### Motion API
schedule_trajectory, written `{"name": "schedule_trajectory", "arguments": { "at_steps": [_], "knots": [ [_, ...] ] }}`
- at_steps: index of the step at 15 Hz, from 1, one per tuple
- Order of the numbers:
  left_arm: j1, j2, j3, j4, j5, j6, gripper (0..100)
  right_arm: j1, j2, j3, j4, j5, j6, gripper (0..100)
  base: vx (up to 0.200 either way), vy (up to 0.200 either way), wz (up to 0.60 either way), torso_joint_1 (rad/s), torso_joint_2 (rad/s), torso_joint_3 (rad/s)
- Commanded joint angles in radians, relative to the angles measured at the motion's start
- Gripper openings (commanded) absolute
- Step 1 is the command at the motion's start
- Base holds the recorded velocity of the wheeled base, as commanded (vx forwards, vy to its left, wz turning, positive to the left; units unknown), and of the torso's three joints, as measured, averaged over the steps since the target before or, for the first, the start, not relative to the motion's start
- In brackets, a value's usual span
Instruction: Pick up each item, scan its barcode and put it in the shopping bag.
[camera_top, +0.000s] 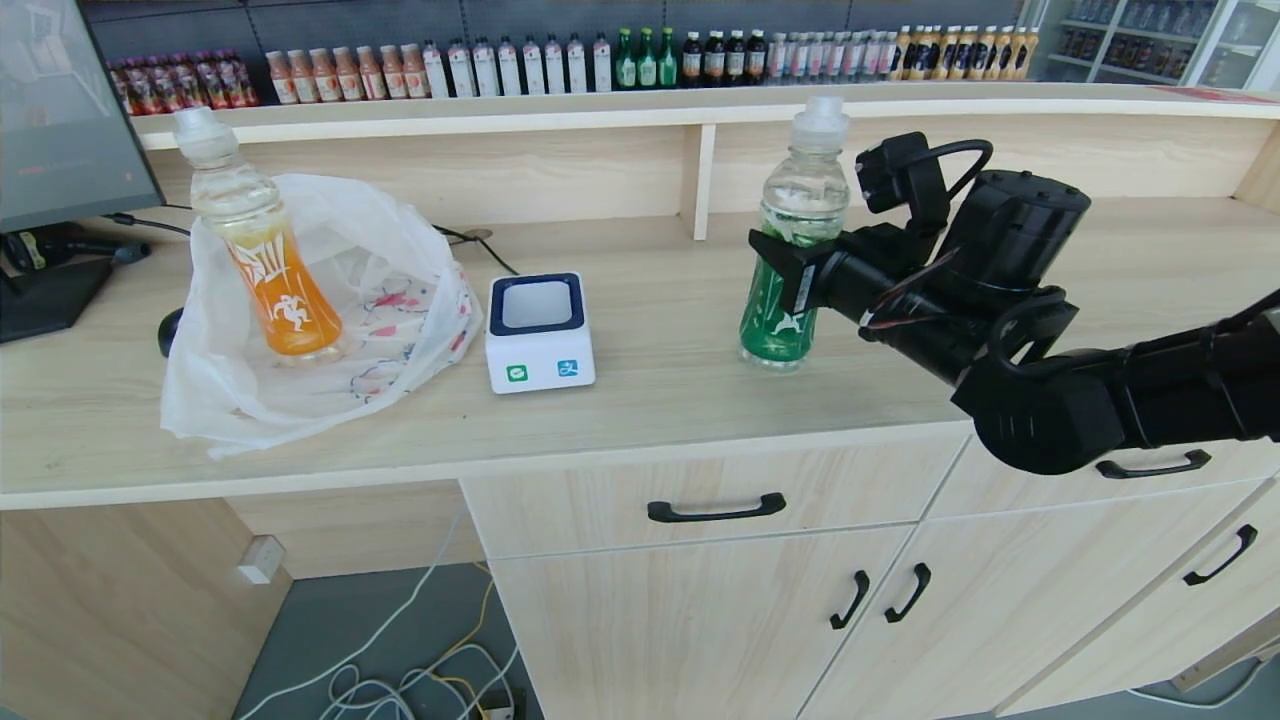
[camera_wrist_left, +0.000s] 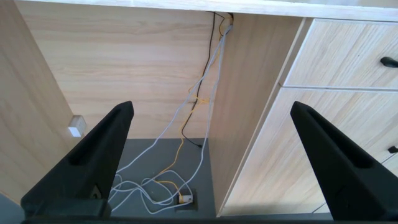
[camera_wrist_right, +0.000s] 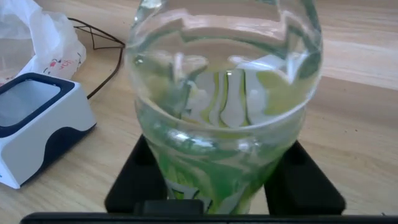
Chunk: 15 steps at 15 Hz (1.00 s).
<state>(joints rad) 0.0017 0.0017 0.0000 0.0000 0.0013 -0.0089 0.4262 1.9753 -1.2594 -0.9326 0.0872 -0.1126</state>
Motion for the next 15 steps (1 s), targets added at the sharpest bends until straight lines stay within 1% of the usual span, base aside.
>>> {"name": "schedule_trajectory", "arguments": {
  "at_steps": [1, 9, 12, 14, 15],
  "knots": [
    [0.0, 0.001, 0.0, 0.0, 0.0, 0.0, 100, 0.002, -0.006, 0.0, -0.006, 0.0, -0.001, 0, 0.0, 0.0, 0.0, 0.0, 0.0, 0.0],
    [0.0, 0.0, 0.0, 0.0, 0.0, 0.0, 100, 0.0, -0.036, 0.005, -0.008, 0.006, 0.004, 0, 0.0, 0.0, 0.0, 0.0, 0.0, 0.0],
    [0.0, 0.0, 0.0, 0.0, 0.0, 0.0, 100, 0.002, -0.081, 0.006, -0.008, 0.014, 0.011, 0, 0.0, 0.0, 0.0, 0.0, 0.0, 0.0],
    [0.0, 0.001, 0.0, 0.0, 0.0, 0.0, 100, 0.002, -0.119, 0.025, -0.008, 0.028, 0.014, 0, 0.0, 0.0, 0.0, 0.0, 0.0, 0.0],
    [0.0, 0.0, 0.0, 0.0, 0.0, 0.0, 100, 0.002, -0.164, 0.057, -0.008, 0.054, 0.016, 0, 0.0, 0.0, 0.0, 0.0, 0.0, 0.0]
  ]
}}
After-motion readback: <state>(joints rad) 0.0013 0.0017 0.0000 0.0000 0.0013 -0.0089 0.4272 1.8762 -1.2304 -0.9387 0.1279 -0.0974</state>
